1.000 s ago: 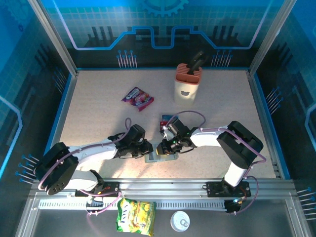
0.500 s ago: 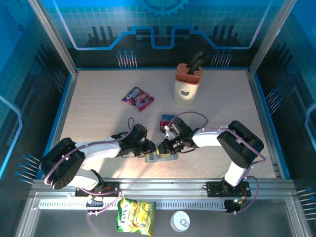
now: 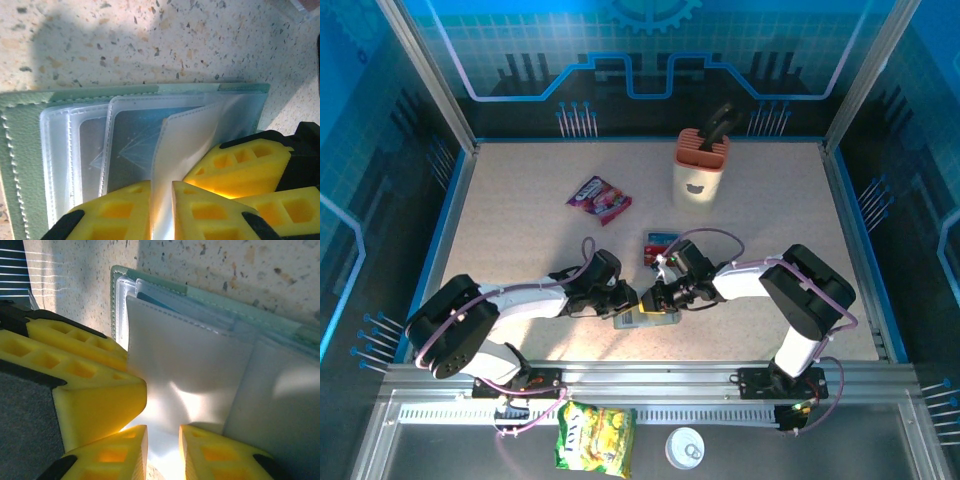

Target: Take the credit cards out of the card holder

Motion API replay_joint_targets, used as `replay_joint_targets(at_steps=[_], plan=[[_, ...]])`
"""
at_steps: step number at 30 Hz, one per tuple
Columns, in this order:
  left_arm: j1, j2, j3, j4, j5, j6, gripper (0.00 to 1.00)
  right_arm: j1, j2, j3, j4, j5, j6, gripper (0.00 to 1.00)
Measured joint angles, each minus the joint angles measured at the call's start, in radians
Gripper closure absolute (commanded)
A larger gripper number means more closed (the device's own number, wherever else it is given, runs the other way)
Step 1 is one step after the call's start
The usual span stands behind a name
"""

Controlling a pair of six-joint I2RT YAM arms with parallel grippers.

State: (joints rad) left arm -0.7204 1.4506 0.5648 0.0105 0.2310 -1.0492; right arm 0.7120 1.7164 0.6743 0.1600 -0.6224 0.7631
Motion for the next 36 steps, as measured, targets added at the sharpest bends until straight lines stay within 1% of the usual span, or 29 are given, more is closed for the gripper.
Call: replay_joint_targets(at_steps=[5,13,20,27,28,32,36], plan=[[0.000,-0.006,0.000,0.003,0.002,0.000,0.86,0.000,-0.036,-0.013,-0.013,0.004,0.000,0.73],[-0.009,-0.019,0.034,-0.009,0.008,0.002,0.85,-0.009,-0.208,-0.012,-0.142,0.066,-0.019,0.73],[-0.018,-0.011,0.096,-0.013,0.024,0.005,0.85,-0.086,-0.342,-0.011,-0.290,0.143,-0.056,0.72],[-0.047,0.101,0.180,-0.009,0.056,0.008,0.85,-0.158,-0.436,-0.011,-0.382,0.179,-0.091,0.72],[-0.051,0.119,0.192,-0.005,0.059,0.008,0.84,-0.164,-0.446,-0.012,-0.391,0.181,-0.093,0.72],[-0.069,0.198,0.249,0.004,0.080,0.010,0.73,-0.183,-0.496,-0.014,-0.425,0.188,-0.105,0.72],[-0.081,0.252,0.291,0.014,0.095,0.016,0.67,-0.192,-0.525,-0.016,-0.452,0.193,-0.120,0.71]])
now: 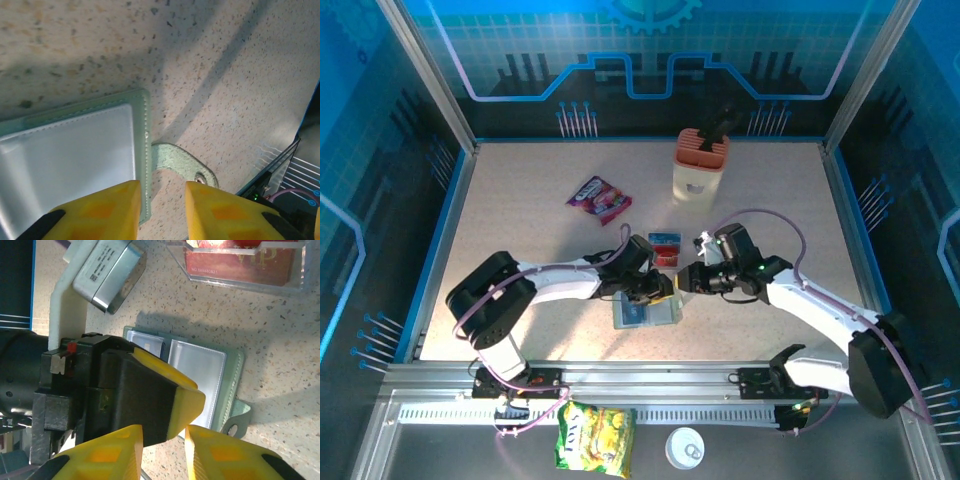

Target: Take the credit cards out of the card holder

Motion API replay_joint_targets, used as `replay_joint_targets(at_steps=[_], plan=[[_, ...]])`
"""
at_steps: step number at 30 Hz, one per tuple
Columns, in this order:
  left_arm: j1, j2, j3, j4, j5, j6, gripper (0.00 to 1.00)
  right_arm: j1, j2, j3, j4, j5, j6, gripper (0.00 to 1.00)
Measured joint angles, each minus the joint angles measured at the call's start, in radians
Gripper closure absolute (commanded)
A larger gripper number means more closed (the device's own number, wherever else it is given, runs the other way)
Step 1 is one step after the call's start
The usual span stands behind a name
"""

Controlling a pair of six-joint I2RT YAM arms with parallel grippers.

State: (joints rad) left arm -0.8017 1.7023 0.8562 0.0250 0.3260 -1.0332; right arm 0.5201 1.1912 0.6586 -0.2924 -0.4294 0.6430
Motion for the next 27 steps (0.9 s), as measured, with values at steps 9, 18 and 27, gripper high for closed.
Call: replay_joint_targets(at_steps=[9,18,27], plan=[[0.010,-0.027,0.006,-0.004,0.008,0.019,0.69,0.000,0.008,0.000,-0.022,0.000,-0.007,0.73],[0.069,-0.225,-0.138,-0.029,-0.033,0.023,0.77,0.041,0.110,0.018,0.001,-0.018,0.008,0.74],[0.109,-0.350,-0.275,-0.095,-0.087,0.040,0.84,0.142,0.243,0.089,0.050,-0.024,0.038,0.75]])
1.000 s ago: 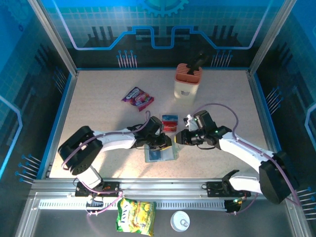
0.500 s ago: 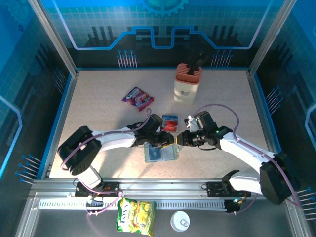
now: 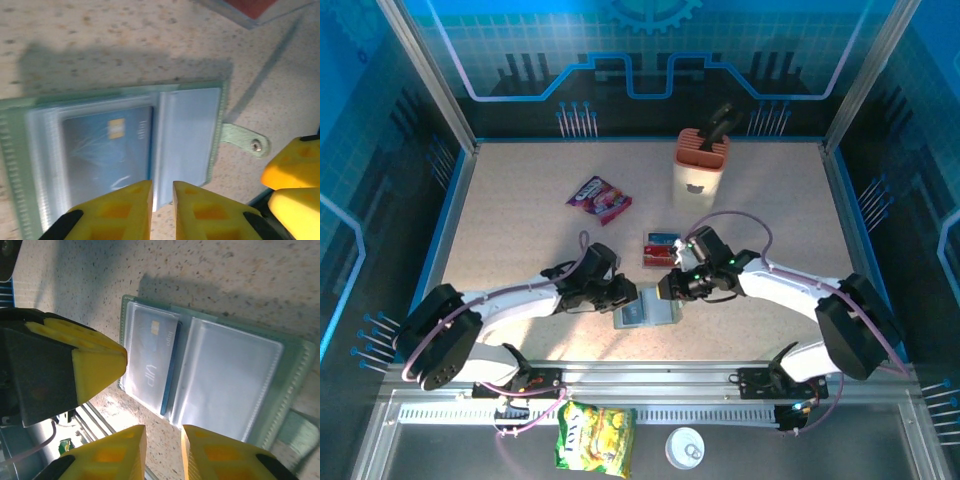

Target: Take the credit cards out of the card holder

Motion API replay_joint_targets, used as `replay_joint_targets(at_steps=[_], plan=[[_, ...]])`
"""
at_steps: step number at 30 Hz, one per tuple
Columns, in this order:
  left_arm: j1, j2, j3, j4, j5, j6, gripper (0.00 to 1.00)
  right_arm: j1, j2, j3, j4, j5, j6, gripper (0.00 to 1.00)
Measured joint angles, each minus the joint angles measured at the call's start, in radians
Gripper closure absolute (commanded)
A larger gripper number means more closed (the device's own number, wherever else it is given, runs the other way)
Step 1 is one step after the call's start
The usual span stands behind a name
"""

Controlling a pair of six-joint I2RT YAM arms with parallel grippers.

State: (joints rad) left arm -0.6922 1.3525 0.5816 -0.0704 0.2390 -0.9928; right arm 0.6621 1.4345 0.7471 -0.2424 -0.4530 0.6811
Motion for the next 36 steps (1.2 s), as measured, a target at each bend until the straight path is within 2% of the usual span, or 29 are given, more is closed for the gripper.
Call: replay_joint_targets(at_steps=[15,17,36], plan=[[0.019,-0.051,-0.074,-0.034,-0.034,0.001,0.95,0.084,0.150,0.077,0.031,0.000,0.028,0.75],[0.019,-0.051,-0.088,-0.032,-0.034,0.001,1.00,0.090,0.170,0.086,0.034,0.000,0.031,0.75],[0.019,-0.039,-0.096,-0.056,-0.053,0.027,1.00,0.112,0.277,0.143,0.073,-0.004,0.045,0.73]])
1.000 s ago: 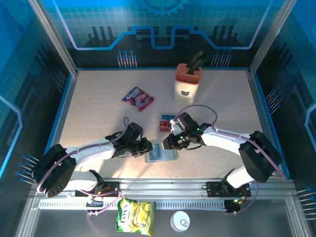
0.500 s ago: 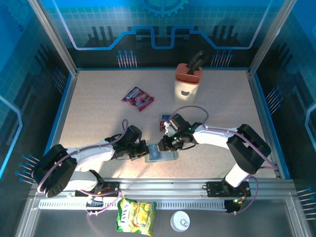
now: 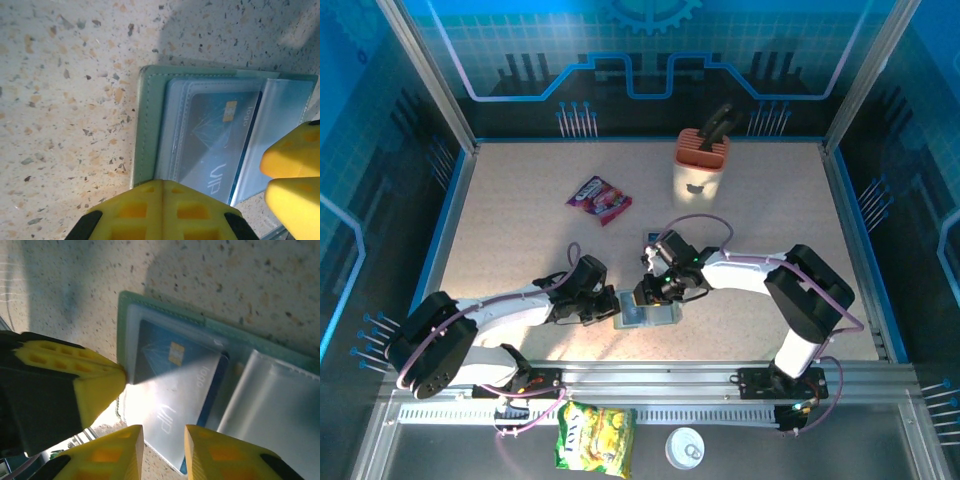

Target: Take the credit cards out of the card holder

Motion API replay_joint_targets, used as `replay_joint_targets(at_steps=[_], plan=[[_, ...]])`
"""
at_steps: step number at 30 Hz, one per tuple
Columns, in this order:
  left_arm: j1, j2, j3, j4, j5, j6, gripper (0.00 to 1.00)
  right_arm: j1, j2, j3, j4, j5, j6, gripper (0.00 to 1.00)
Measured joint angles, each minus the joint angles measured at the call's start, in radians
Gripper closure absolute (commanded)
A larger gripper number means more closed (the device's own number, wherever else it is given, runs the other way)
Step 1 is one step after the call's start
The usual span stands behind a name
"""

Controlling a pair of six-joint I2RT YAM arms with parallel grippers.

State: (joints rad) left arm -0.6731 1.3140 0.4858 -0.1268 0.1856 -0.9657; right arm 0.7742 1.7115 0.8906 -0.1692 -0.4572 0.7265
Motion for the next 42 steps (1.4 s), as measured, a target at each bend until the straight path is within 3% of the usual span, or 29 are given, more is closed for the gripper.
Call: replay_joint_targets(at_steps=[29,42], plan=[[0.001,0.000,0.000,-0.016,-0.010,0.000,1.00,0.006,0.048,0.027,-0.055,0.036,-0.036,0.74],[0.003,-0.008,0.026,-0.023,0.005,0.007,1.00,0.006,-0.020,0.031,-0.108,0.065,-0.047,0.73]])
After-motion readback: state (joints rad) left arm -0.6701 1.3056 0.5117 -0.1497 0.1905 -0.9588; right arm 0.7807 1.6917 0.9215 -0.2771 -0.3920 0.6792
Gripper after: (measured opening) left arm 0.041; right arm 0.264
